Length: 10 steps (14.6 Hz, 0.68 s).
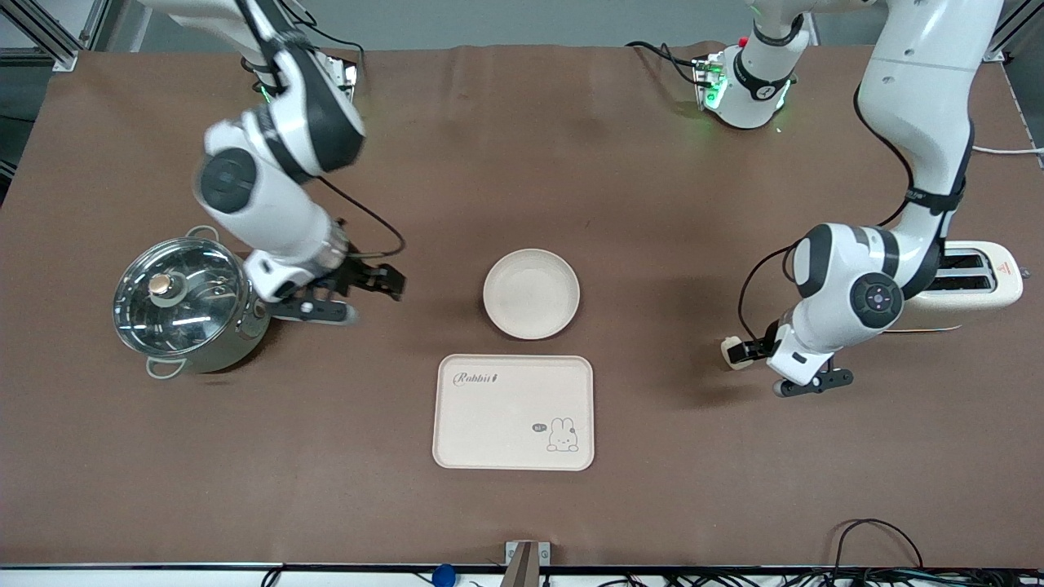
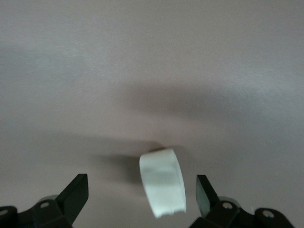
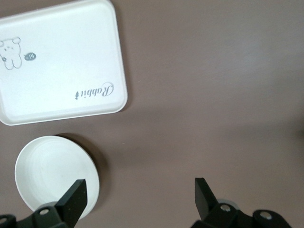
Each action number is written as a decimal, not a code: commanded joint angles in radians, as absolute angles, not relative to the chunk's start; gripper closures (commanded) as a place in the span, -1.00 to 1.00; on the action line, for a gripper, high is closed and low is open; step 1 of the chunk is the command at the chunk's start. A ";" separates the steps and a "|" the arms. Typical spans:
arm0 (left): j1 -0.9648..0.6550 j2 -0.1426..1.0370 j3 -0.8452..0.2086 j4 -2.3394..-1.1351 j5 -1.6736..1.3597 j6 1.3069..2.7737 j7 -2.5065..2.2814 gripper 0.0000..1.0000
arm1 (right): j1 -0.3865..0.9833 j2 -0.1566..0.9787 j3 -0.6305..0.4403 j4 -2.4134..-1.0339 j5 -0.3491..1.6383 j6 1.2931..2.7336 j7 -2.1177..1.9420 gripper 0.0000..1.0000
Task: Place bun in plate and plate on tray
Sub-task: 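Grasp the cream bun with the left gripper and lift it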
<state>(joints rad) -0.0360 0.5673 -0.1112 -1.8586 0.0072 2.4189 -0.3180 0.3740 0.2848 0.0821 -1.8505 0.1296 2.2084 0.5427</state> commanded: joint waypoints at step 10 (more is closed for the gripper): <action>-0.043 0.578 -0.329 -1.836 -0.005 2.410 -0.561 0.38 | 0.626 0.557 0.068 -1.859 0.141 2.514 0.784 -1.00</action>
